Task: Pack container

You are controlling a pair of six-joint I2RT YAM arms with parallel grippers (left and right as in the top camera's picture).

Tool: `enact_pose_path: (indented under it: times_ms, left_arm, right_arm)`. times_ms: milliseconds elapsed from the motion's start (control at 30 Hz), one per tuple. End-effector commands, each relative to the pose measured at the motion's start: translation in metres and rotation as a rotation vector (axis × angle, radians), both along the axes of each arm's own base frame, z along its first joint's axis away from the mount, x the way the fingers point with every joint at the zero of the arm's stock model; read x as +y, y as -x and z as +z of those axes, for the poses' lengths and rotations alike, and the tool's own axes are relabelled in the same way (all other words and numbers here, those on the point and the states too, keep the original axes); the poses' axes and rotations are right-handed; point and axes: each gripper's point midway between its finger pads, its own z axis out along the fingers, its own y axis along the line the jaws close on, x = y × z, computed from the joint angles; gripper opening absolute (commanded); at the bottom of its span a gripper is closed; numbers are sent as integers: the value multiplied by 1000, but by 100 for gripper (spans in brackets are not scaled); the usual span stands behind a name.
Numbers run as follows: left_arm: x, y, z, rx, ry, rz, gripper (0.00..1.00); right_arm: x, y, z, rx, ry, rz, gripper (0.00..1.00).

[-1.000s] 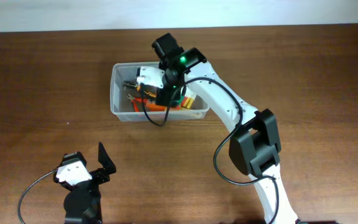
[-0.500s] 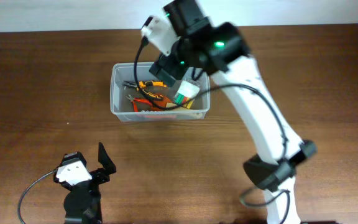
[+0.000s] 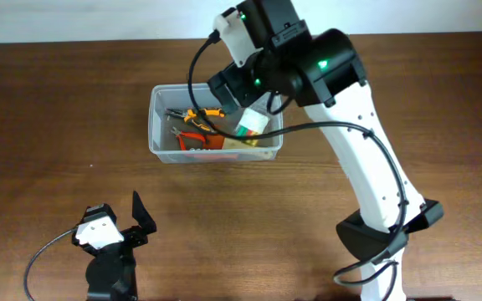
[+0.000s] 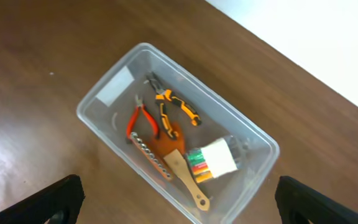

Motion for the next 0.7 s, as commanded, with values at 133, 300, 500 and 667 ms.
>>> enact_pose_path:
  times_ms: [133, 300, 500, 667]
  left_arm:
    - [0, 0, -1, 2, -9, -2, 99]
    - [0, 0, -1, 2, -9, -2, 99]
    - [0, 0, -1, 2, -9, -2, 99]
    - [0, 0, -1, 2, -9, -2, 99]
  right_arm:
    - [-95, 11, 95, -187, -113, -191, 99]
    - [-143, 28, 151, -351, -170, -275, 99]
    - [-185, 48, 174, -466, -188, -358, 99]
    - [-208, 68, 175, -584, -215, -408, 99]
